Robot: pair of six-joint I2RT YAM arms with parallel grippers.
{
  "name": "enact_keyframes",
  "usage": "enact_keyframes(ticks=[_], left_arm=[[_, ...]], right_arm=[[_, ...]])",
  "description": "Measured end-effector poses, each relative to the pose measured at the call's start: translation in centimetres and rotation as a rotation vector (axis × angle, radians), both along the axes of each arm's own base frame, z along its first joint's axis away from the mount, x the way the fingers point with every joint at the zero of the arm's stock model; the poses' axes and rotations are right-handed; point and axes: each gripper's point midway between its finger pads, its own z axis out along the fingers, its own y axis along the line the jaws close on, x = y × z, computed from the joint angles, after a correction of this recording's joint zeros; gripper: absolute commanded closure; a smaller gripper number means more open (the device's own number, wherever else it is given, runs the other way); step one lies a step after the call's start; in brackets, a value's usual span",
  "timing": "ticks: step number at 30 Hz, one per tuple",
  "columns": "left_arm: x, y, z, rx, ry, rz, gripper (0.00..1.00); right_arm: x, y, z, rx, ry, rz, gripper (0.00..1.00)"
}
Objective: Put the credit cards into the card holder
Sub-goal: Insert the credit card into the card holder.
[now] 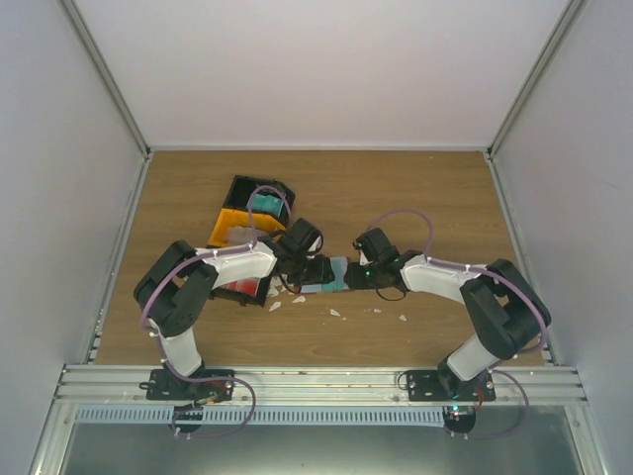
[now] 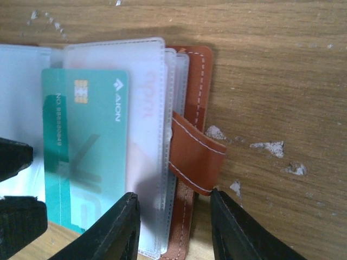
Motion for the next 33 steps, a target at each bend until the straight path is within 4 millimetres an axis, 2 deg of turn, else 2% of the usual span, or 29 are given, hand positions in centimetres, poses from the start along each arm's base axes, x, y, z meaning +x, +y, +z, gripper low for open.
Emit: enact_keyframes(ticks=[9,17,26,33], left_arm=[[-0.1,-0.9,-0.2,-0.049,0.027,-0.012,0.53],[-0.3,-1.3,-0.3,-0.069,0.038,-0.025,0.55],[0.3,-1.6,-0.3,-0.076,0.029,-0.027,0.58],[0.4,-1.5,-0.3,-0.068,0.021,-0.025,0.61]], right_arm=[[0.7,0.3,-0.2,-0.016,-0.006,-0.004,0.73],[0.8,0.5,-0.2,-0.018,-0.011,-0.001,0.73],[0.5,0.9,0.1,-0.004,-0.021,0.014,0.55],[-1.8,-0.2,0.4,-0.022,-0.035,0.067,0.45]])
